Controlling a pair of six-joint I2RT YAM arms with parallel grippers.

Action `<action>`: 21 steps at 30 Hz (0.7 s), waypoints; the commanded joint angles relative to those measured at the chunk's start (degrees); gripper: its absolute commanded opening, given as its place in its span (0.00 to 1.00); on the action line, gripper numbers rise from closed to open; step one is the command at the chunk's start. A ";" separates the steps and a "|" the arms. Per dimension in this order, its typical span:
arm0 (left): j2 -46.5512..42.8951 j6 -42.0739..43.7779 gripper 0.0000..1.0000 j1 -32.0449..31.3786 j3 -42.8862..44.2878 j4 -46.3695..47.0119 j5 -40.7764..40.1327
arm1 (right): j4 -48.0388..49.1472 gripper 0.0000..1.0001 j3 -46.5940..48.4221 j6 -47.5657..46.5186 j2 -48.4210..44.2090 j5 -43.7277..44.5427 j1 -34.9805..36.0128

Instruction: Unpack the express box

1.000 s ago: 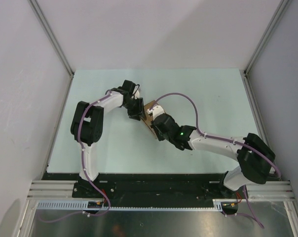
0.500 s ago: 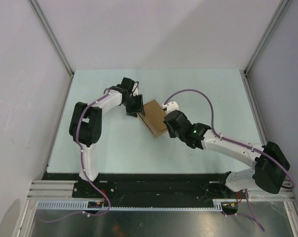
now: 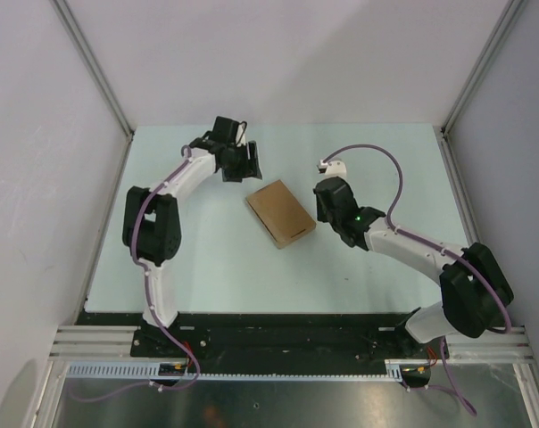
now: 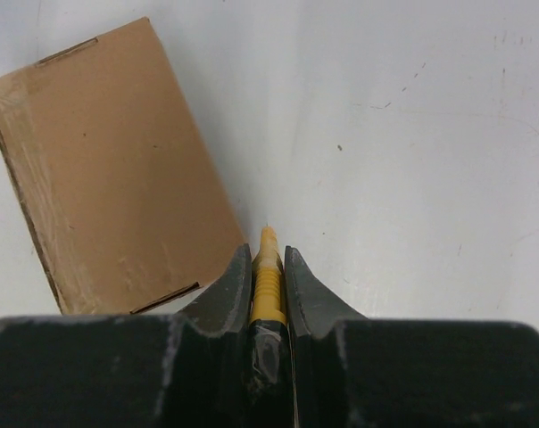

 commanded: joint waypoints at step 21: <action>4.17 4.53 0.32 1.25 -5.84 0.86 4.70 | -7.21 0.00 -0.36 -2.91 -7.07 -22.96 6.10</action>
